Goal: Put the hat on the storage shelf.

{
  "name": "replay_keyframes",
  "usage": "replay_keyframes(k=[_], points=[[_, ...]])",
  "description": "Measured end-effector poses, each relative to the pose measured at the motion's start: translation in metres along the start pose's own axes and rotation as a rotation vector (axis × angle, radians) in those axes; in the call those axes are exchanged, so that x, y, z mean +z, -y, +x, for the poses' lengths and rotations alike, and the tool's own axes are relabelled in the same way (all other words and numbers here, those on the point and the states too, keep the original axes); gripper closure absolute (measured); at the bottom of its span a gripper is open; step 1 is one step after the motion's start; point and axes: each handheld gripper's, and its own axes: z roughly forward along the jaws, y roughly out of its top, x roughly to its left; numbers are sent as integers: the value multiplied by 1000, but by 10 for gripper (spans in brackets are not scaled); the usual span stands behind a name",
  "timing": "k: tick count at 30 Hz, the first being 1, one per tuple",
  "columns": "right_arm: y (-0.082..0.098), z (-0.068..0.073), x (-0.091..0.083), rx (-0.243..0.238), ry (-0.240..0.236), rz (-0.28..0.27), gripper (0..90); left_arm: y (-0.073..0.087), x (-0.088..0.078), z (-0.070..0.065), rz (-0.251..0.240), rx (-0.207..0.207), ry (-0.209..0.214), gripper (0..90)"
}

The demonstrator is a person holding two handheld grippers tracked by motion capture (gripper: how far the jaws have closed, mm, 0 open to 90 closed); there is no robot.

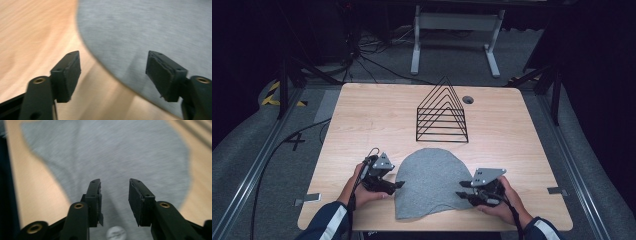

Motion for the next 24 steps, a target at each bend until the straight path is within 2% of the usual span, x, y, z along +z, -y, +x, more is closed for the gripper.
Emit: replay_keyframes(k=[2,3,5,6,7,10,14,17,22,23,24], points=[[-6,-15,1,20,55,-19,544,-4,7,5,23,-18,-19,270],[-8,-24,3,44,55,-24,529,-5,10,6,23,-23,-21,266],[-11,-36,9,61,74,-13,506,-8,16,7,47,-28,-27,262],[-12,-44,17,70,85,4,487,-9,18,8,41,-14,-38,251],[-12,-49,23,68,88,11,480,-10,20,8,41,-17,-42,245],[-14,-62,43,104,71,59,448,-14,23,8,56,-1,-47,221],[-18,-71,58,112,91,72,426,-17,27,9,60,7,-43,182],[-19,-73,63,127,79,82,413,-18,28,10,57,14,-40,173],[-18,-75,64,130,47,68,437,-20,29,11,61,24,-38,175],[-18,-75,64,134,42,70,454,-22,28,12,82,17,-34,179],[-19,-75,63,136,43,81,490,-23,29,12,79,12,-36,196]])
